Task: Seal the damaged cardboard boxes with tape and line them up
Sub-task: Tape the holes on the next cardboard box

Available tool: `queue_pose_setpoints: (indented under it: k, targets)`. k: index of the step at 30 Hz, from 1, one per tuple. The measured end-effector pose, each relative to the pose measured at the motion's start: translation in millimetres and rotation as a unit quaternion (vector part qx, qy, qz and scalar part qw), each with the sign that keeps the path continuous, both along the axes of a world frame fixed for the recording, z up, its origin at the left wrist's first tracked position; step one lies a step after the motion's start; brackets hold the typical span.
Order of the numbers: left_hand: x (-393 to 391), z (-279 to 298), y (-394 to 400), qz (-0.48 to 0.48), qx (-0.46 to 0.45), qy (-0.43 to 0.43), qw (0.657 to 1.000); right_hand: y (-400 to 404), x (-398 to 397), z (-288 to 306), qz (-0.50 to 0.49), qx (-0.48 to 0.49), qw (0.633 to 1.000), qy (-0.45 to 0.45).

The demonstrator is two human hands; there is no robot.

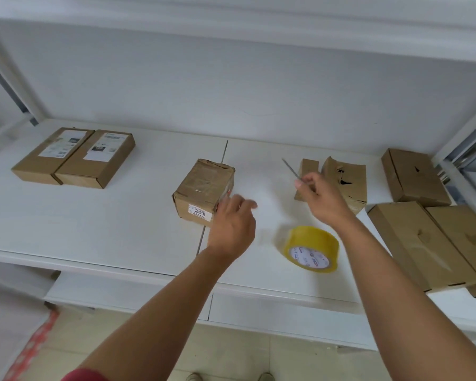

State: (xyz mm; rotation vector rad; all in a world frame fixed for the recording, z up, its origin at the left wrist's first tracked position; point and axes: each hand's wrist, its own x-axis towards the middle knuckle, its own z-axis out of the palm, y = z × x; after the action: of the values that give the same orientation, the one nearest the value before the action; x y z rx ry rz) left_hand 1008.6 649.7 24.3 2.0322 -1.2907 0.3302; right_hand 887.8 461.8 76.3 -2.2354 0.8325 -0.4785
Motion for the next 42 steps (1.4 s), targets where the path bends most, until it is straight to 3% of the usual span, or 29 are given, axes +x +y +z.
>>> queue_pose_setpoints:
  k: [2,4,6,10,16,21,23,29,34,37,40,42]
  targets:
    - [18,16,-2,0.107,-0.023,-0.055,0.993,-15,-20,-4,0.013,0.018,0.999,0.034]
    - [42,26,-2,0.209,0.089,0.008,0.974,-27,-37,-13,0.007,0.032,0.997,0.073]
    - [62,24,2,0.236,0.21,0.075,0.946,-36,-49,-23,-0.005,0.055,0.993,0.102]
    - [75,18,10,0.212,0.256,0.117,0.936,-42,-60,-45,-0.018,0.099,0.985,0.138]
    - [83,20,20,0.189,0.21,0.199,0.938,-38,-63,-71,-0.04,0.082,0.982,0.167]
    - [94,28,29,0.145,0.216,0.163,0.952,-43,-52,-40,-0.003,-0.02,0.963,0.269]
    - [100,31,38,0.113,0.221,0.142,0.958,-39,-37,-13,0.02,-0.055,0.968,0.246]
    - [131,44,74,-0.019,0.286,0.123,0.95,42,65,32,0.068,-0.029,0.996,0.046]
    - [154,47,117,-0.082,0.374,0.169,0.908,131,147,4,0.126,0.006,0.988,0.088]
    - [162,38,136,-0.101,0.396,0.175,0.896,162,168,-18,0.143,-0.034,0.978,0.146]
    - [165,32,147,-0.119,0.37,0.269,0.881,177,171,-37,0.115,-0.094,0.976,0.16]
    - [164,31,142,-0.094,0.25,0.414,0.87,179,172,-40,0.1,-0.109,0.975,0.164]
